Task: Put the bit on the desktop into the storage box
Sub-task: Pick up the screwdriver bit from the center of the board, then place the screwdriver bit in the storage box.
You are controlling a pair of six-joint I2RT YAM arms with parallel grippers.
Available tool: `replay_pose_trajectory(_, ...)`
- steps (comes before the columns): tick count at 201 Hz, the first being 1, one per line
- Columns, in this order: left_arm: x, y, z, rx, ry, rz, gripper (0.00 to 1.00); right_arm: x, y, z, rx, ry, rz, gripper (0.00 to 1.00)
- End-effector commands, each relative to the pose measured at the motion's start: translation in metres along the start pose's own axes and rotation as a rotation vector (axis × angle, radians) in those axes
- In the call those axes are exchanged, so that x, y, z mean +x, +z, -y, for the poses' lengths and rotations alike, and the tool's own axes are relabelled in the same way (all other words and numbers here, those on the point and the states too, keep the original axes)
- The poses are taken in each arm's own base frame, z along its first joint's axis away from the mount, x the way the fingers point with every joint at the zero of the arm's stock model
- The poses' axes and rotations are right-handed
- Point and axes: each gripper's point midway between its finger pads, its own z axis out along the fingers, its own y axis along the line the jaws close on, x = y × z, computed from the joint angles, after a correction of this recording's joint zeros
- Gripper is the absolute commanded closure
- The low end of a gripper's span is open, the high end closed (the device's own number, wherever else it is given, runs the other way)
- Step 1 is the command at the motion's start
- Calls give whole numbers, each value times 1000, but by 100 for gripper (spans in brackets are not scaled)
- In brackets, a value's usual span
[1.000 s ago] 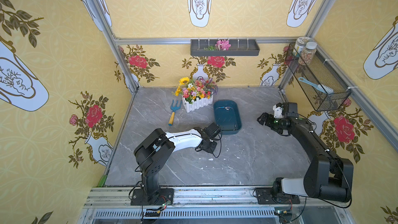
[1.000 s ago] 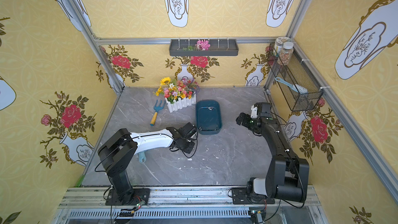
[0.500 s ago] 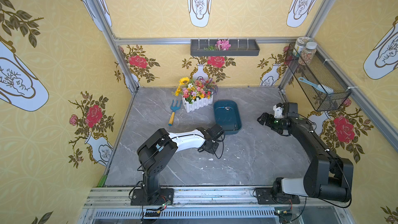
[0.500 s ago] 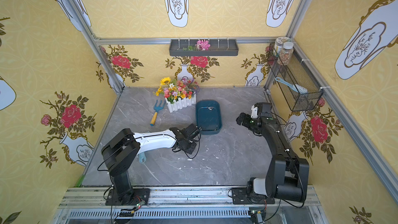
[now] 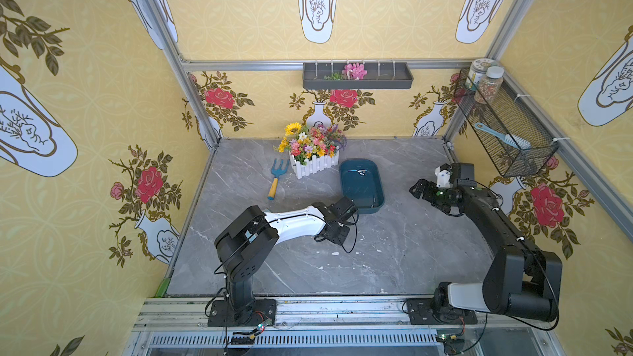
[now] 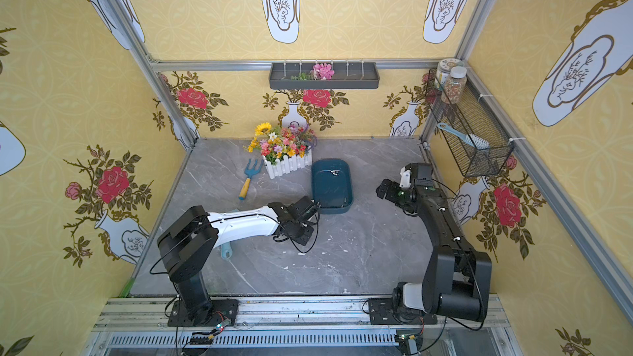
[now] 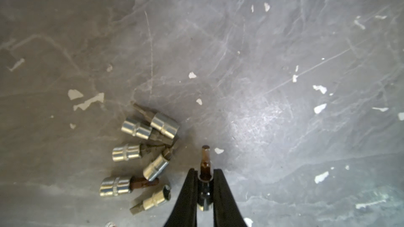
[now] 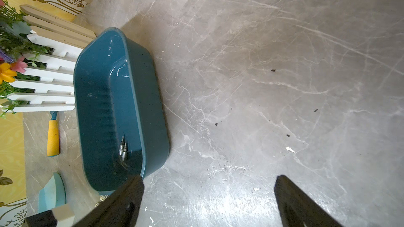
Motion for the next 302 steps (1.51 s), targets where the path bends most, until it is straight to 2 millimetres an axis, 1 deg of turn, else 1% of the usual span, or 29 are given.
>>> replay_pose_trajectory(1, -4, -6, 6, 32, 4, 17, 88, -5, -1, -2, -7, -14, 23, 3)
replay_pose_trajectory(13, -10, -11, 7, 39, 8, 37, 88, -5, -1, -2, -7, -13, 23, 3)
replay_pose_trajectory(33, -25, -25, 13, 61, 23, 87, 88, -5, -1, -2, -9, -13, 23, 3)
replay_pose_trajectory(66, -56, -53, 23, 98, 51, 191, 88, -5, -2, -3, -10, -15, 23, 3)
replay_pose_trajectory(90, -78, -73, 25, 112, 74, 259, 88, -5, -2, -3, -12, -16, 24, 3)
replay_pose_trajectory(119, -106, -94, 22, 128, 94, 359, 89, -6, -2, -3, -13, -14, 24, 3)
replay_pose_trajectory(139, -128, -106, 16, 130, 105, 418, 89, -6, -2, -3, -13, -16, 24, 3)
replay_pose_trajectory(160, -152, -117, 8, 140, 98, 479, 89, -6, -2, -3, -14, -16, 24, 3)
replay_pose_trajectory(182, -175, -126, 3, 185, 87, 536, 90, -6, -1, -3, -15, -14, 22, 3)
replay_pose_trajectory(212, -199, -128, -1, 219, 82, 591, 90, -6, -1, -2, -16, -14, 21, 3)
replay_pose_trajectory(234, -211, -122, -5, 210, 83, 596, 90, -6, -1, -2, -17, -12, 21, 3)
replay_pose_trajectory(274, -223, -104, -9, 210, 70, 573, 90, -6, 0, -2, -23, -9, 17, 3)
replay_pose_trajectory(302, -227, -100, -9, 211, 70, 574, 91, -5, 1, -1, -22, -7, 14, 3)
